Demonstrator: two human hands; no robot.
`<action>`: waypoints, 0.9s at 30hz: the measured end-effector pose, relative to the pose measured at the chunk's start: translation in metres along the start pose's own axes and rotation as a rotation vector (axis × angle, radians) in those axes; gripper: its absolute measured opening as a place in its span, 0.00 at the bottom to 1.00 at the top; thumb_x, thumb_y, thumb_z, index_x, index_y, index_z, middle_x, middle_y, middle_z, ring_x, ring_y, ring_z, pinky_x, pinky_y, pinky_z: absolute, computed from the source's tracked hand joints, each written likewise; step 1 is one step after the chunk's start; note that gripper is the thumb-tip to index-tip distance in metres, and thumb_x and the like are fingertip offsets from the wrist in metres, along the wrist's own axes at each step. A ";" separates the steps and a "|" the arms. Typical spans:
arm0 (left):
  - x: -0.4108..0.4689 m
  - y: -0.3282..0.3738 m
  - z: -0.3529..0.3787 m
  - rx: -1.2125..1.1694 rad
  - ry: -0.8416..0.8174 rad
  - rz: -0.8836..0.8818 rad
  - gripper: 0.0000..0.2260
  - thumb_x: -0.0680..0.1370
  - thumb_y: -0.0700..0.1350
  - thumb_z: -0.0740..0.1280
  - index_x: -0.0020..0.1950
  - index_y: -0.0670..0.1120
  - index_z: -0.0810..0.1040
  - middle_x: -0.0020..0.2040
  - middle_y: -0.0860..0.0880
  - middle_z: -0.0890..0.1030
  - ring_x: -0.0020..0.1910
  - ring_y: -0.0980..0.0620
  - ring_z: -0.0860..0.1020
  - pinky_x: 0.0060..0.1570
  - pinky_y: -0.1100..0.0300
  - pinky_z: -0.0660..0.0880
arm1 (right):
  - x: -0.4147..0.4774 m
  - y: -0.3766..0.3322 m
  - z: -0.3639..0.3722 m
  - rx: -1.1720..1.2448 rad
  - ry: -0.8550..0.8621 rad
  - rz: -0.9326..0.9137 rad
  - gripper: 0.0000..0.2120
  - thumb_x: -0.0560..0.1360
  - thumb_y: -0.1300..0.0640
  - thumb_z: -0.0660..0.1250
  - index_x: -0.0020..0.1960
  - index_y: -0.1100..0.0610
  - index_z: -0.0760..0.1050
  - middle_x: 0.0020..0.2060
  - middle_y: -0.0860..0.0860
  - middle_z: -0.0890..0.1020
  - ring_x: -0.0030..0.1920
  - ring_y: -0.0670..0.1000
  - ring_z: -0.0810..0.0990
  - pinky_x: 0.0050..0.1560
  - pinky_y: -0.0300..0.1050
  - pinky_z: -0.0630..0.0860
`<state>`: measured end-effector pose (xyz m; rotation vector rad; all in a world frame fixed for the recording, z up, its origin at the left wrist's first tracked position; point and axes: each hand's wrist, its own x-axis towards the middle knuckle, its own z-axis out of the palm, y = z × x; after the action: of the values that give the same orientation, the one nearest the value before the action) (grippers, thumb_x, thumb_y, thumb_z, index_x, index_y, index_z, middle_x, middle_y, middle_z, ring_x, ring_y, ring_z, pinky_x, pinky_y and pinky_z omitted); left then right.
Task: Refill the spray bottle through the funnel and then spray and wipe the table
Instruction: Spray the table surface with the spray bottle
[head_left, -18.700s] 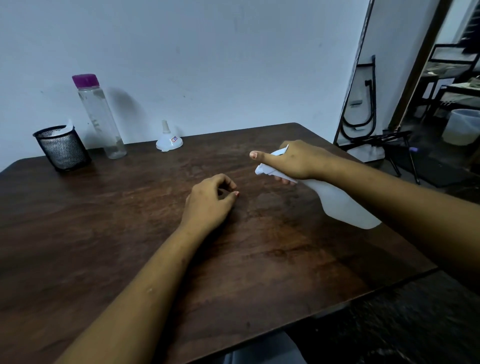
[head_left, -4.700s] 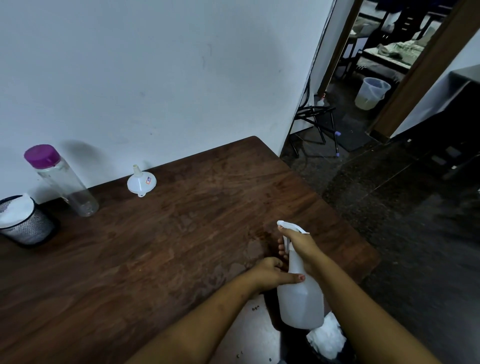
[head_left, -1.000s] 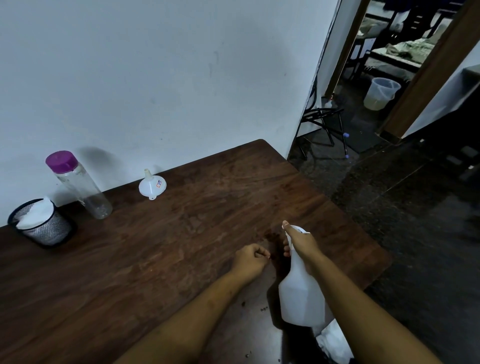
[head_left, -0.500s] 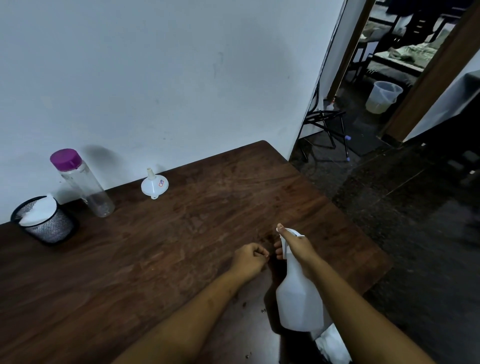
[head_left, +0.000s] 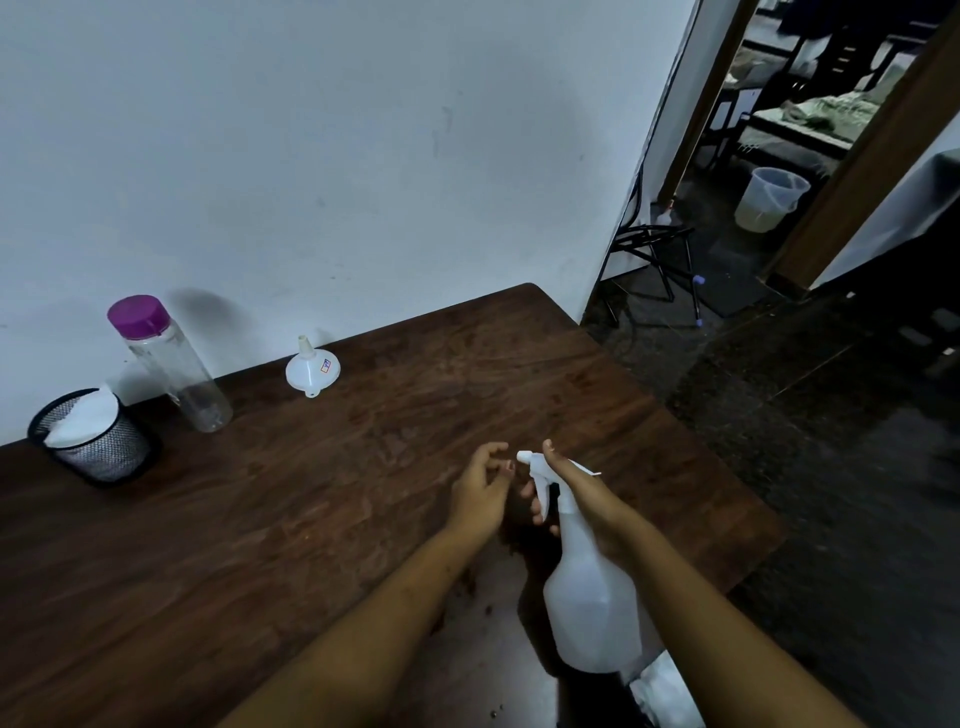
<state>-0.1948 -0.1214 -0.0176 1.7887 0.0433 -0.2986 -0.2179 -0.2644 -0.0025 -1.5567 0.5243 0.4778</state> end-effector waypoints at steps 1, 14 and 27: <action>0.002 0.002 -0.003 -0.044 -0.026 0.028 0.10 0.80 0.39 0.61 0.60 0.46 0.75 0.46 0.51 0.79 0.43 0.55 0.77 0.43 0.61 0.73 | -0.003 0.003 -0.001 0.021 -0.030 -0.020 0.22 0.79 0.41 0.55 0.47 0.58 0.76 0.33 0.49 0.81 0.31 0.47 0.78 0.32 0.41 0.74; 0.019 0.022 -0.016 0.084 -0.230 0.146 0.18 0.82 0.52 0.55 0.36 0.48 0.75 0.32 0.49 0.79 0.35 0.50 0.78 0.43 0.53 0.73 | -0.020 -0.021 0.002 0.064 -0.131 -0.128 0.36 0.70 0.35 0.59 0.58 0.67 0.76 0.41 0.63 0.79 0.41 0.59 0.77 0.43 0.48 0.72; 0.026 0.035 -0.017 0.058 -0.191 -0.313 0.35 0.78 0.66 0.41 0.28 0.43 0.71 0.26 0.46 0.73 0.26 0.51 0.71 0.31 0.61 0.67 | -0.010 -0.026 0.001 -0.014 -0.007 -0.076 0.24 0.78 0.38 0.56 0.44 0.57 0.78 0.32 0.52 0.80 0.30 0.48 0.79 0.34 0.42 0.73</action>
<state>-0.1600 -0.1168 0.0136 1.8012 0.1812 -0.6996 -0.2103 -0.2622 0.0244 -1.5818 0.4553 0.4289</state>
